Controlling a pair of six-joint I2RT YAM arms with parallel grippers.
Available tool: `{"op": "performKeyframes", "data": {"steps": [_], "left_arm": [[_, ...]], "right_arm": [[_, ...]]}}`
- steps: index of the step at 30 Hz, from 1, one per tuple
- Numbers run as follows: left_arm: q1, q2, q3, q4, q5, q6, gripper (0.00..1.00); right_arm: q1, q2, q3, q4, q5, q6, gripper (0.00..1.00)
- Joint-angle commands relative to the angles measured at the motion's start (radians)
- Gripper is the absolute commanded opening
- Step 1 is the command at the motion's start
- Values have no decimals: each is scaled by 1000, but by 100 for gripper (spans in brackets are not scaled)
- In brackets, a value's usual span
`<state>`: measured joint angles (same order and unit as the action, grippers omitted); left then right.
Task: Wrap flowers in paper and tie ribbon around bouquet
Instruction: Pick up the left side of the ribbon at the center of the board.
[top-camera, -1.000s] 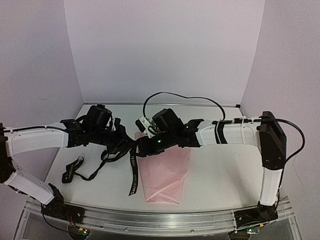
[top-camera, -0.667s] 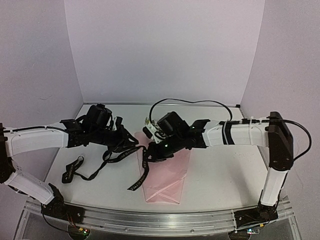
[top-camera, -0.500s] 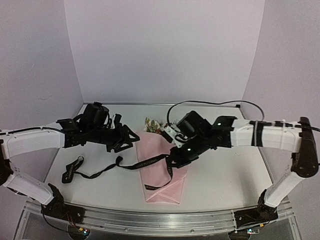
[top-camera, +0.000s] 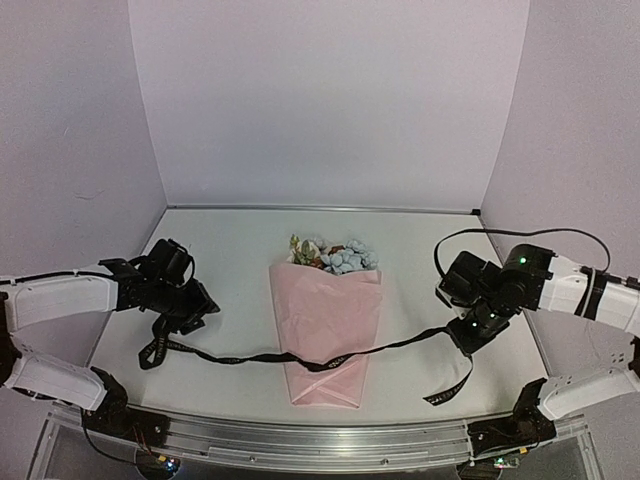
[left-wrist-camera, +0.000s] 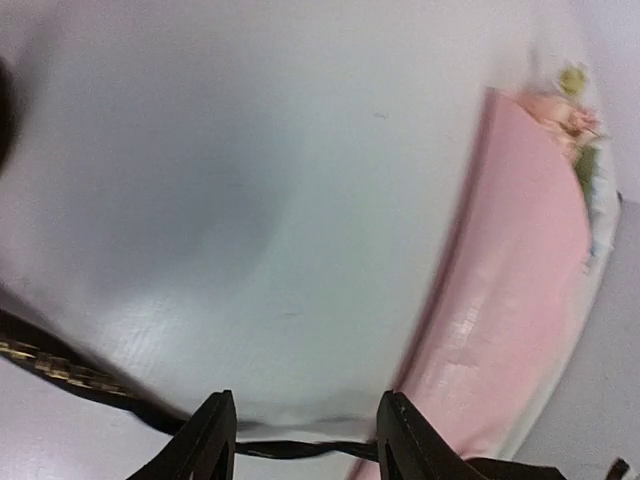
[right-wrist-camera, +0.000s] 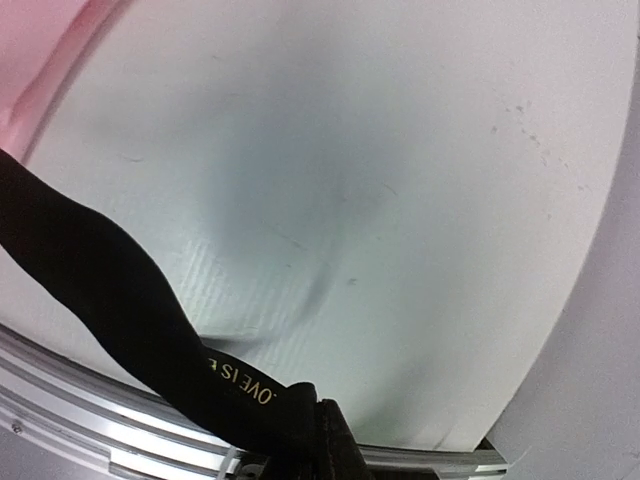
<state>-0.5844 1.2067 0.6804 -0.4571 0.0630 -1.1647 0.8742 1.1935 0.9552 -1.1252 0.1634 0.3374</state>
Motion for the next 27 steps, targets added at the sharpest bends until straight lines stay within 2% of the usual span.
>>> {"op": "performKeyframes", "data": {"steps": [1,3,6,10,17,27], "left_arm": [[17,-68,-50,-158,-184,-113,54],[20,-89,-65,-215,-247,-152,57],[20,-103,-70,-296,-309,-196,56],[21,-101,-73,-313,-319,-185,55],[21,-94,-125,-179,-200,-84,56],[1,-88,-182,-92,-120,-91,44]], "right_arm": [[-51,-66,-33,-61,101,28,0],[-72,-80,-40,-66,98,22,0],[-84,-90,-39,-66,87,6,0],[-84,-85,-31,-61,84,-11,0],[-92,-74,-29,-36,73,-23,0],[-103,-54,-31,-23,58,-23,0]]}}
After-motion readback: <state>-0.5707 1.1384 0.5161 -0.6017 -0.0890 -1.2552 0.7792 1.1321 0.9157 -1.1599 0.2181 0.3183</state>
